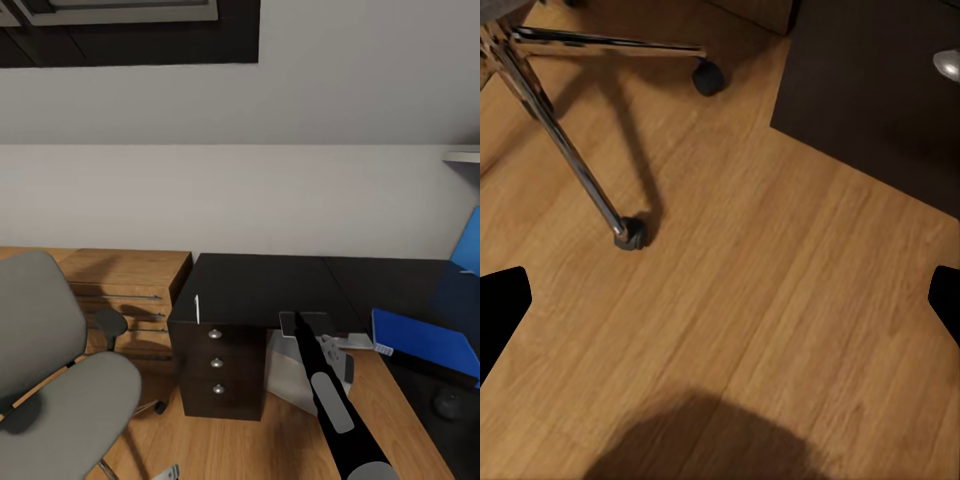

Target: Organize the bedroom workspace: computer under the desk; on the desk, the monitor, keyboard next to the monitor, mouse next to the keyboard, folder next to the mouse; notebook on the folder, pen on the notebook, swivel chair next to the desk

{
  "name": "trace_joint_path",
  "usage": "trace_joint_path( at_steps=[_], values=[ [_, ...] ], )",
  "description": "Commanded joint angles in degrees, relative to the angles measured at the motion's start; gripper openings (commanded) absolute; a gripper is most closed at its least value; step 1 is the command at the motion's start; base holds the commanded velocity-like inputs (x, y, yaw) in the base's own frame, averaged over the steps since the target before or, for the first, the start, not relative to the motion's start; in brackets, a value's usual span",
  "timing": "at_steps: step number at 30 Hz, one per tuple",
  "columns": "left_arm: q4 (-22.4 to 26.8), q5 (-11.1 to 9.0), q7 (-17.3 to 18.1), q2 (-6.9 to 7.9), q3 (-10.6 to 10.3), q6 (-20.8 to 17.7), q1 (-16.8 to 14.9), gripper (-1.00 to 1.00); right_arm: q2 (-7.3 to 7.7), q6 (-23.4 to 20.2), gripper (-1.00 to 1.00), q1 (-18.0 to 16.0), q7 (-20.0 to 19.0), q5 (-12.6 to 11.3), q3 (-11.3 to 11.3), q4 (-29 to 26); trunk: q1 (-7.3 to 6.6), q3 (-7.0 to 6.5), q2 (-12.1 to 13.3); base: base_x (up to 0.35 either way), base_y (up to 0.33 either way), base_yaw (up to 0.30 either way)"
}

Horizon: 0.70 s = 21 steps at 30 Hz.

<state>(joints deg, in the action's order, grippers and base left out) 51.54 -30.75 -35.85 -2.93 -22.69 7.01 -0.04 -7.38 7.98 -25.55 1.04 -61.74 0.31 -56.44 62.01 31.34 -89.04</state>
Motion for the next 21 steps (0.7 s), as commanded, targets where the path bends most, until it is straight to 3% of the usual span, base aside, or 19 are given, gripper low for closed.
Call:
trace_joint_path(
  at_steps=[1, 21],
  values=[
    [0.1, -0.6, -0.2, 0.03, -0.2, 0.4, 0.0, 1.0, -0.01, 0.2, 1.0, 0.0, 0.1, -0.7, 0.0, 0.0, 0.23, 0.23, -0.4, 0.0, 0.0, 0.0],
    [0.1, -0.6, -0.2, 0.03, -0.2, 0.4, 0.0, 1.0, 0.0, 0.3, 1.0, 0.0, 0.0, -1.6, 0.0, 0.2, 4.62, 3.82, -8.5, 0.0, 0.0, 0.0]
  ],
)
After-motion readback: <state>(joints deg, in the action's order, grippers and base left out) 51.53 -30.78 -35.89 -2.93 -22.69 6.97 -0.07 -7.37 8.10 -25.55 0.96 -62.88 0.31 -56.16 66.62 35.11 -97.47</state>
